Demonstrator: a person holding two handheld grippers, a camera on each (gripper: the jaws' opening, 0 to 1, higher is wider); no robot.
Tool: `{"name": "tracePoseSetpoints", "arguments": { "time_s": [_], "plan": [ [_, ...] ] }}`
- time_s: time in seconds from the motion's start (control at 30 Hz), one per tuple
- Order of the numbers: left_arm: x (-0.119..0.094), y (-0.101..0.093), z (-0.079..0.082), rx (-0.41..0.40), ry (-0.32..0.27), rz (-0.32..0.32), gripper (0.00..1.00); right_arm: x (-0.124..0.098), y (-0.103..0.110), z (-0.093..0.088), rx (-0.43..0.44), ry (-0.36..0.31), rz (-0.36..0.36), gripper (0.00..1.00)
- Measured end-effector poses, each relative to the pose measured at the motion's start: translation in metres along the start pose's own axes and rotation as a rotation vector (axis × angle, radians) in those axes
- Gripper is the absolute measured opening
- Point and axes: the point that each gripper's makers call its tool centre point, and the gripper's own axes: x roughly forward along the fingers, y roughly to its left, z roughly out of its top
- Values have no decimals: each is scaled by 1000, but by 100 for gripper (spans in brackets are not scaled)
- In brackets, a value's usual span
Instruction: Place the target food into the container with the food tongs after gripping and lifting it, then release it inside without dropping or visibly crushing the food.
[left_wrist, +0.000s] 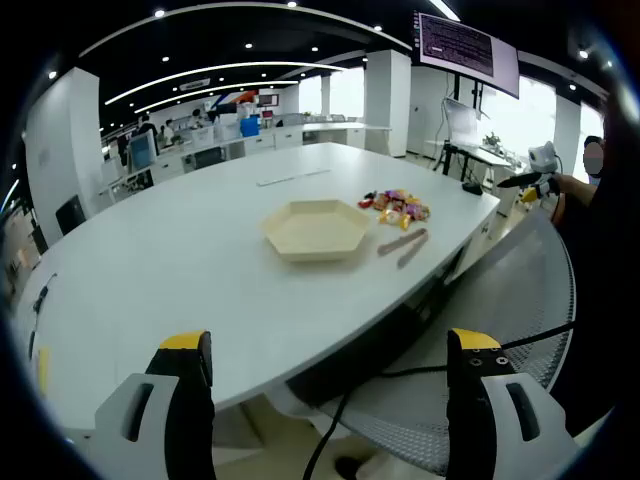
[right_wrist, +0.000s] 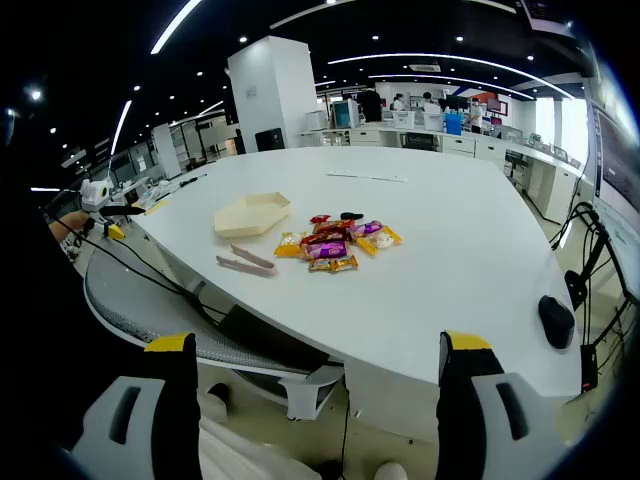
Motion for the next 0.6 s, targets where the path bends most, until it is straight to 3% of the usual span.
{"name": "tracePoseSetpoints", "arguments": {
  "time_s": [0.6],
  "plan": [
    [-1, 1, 0, -19, 8, -5, 99, 6, 5, 2, -1, -7, 26, 100]
  ]
}}
